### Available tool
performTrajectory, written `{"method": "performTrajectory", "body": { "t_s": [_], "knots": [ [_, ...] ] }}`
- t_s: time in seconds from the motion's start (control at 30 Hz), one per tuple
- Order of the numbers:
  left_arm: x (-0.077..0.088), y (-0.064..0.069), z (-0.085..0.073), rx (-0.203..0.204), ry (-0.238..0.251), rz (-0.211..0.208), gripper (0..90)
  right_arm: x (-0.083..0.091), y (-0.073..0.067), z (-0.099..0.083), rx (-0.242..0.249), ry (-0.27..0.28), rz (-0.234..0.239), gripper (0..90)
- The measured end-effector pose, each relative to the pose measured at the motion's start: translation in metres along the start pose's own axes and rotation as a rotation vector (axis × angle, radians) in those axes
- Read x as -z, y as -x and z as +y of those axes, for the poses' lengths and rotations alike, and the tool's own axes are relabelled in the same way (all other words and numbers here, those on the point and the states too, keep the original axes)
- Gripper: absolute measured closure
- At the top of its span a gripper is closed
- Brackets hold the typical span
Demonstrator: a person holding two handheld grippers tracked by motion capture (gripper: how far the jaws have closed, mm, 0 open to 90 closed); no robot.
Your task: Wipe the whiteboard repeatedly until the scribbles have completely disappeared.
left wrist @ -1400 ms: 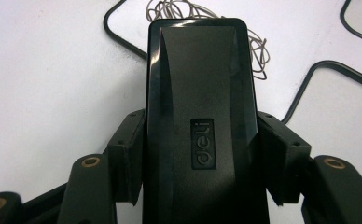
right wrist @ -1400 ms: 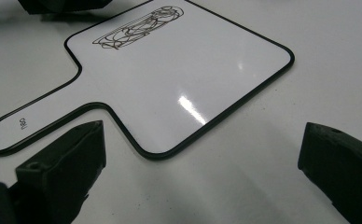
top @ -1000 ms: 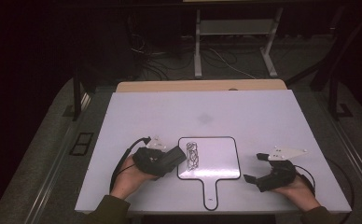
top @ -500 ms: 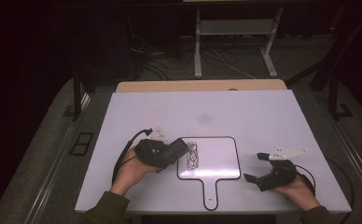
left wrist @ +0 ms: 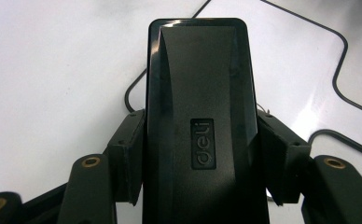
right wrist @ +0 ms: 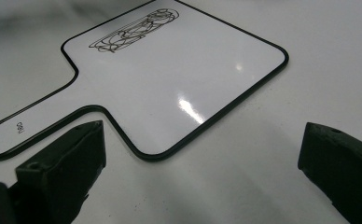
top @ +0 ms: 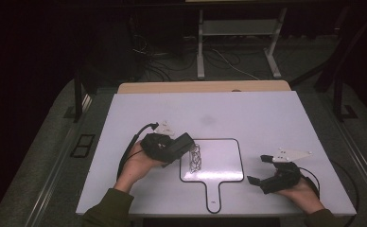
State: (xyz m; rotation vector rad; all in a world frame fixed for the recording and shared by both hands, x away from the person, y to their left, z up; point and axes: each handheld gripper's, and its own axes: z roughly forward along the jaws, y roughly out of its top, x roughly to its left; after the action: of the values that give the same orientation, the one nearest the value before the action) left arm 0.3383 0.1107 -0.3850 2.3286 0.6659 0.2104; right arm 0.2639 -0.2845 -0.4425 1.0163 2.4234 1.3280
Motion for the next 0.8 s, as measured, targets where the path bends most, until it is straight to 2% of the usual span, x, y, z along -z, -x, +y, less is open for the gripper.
{"method": "performTrajectory", "body": {
  "t_s": [0.33,0.53,0.8],
  "knots": [
    [-0.012,-0.005,0.016,0.003,-0.004,-0.003,39.3,0.0,0.001,0.0,-0.003,0.002,-0.001,0.0],
    [-0.022,-0.009,0.03,-0.026,-0.027,0.007,39.3,0.0,0.001,0.0,-0.007,0.002,-0.001,0.0],
    [-0.038,-0.012,0.045,-0.041,-0.063,0.015,39.4,0.0,0.001,0.0,-0.006,0.004,-0.002,0.0]
  ]
}}
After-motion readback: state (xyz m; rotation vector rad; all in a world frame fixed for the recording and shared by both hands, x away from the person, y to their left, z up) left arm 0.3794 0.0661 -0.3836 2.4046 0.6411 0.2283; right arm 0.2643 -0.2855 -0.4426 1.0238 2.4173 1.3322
